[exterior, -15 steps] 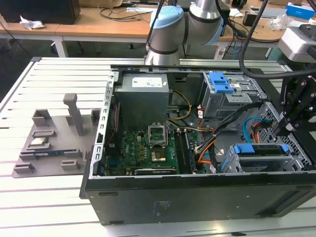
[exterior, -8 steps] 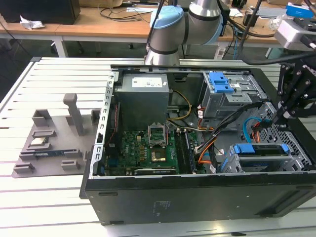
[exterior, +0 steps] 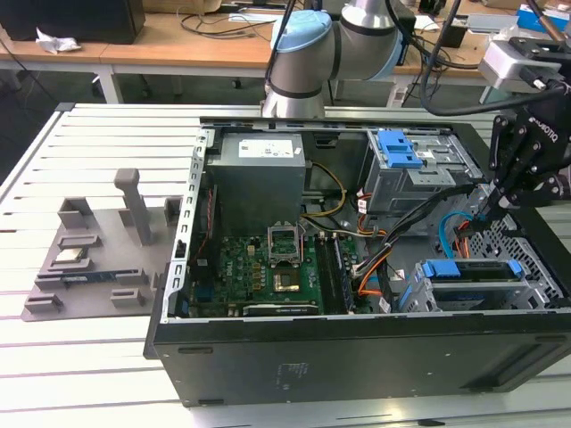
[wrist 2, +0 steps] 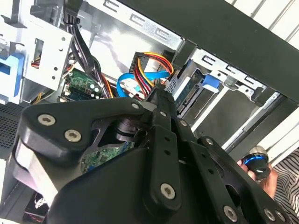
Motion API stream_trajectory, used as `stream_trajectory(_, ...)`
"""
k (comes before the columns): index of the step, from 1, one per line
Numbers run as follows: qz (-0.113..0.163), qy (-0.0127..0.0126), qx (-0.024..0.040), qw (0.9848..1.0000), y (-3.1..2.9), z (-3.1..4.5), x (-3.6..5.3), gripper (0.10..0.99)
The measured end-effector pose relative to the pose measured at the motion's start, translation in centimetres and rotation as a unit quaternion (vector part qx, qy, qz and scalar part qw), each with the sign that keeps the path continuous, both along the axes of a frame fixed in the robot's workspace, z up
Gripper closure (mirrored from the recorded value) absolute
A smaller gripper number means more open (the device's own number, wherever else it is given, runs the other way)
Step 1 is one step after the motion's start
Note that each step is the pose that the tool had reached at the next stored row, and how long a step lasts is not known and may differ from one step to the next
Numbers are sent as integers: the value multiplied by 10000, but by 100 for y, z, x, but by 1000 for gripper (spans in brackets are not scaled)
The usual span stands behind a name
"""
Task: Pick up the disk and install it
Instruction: 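Insert the first disk wire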
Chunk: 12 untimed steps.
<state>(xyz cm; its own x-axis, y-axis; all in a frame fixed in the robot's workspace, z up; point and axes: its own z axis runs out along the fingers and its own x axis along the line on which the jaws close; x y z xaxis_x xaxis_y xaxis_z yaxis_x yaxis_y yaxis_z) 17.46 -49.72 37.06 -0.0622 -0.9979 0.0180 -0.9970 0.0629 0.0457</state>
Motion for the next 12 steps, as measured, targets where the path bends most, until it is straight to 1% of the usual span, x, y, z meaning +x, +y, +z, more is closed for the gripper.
stream_trajectory(1, 0, 0, 0, 10000, 0, 0, 0, 973)
stream_trajectory(3, 0, 0, 0, 10000, 0, -2, 0, 851)
stream_trajectory(4, 0, 0, 0, 10000, 0, -3, 0, 851)
stream_trajectory(6, 0, 0, -3, 10000, 0, -5, 0, 725)
stream_trajectory(9, 0, 0, -45, 10000, 9, -38, 0, 725)
stream_trajectory(10, 0, 0, -57, 10000, 16, -57, 0, 725)
stream_trajectory(12, 0, 0, -73, 10000, 25, -118, 0, 725)
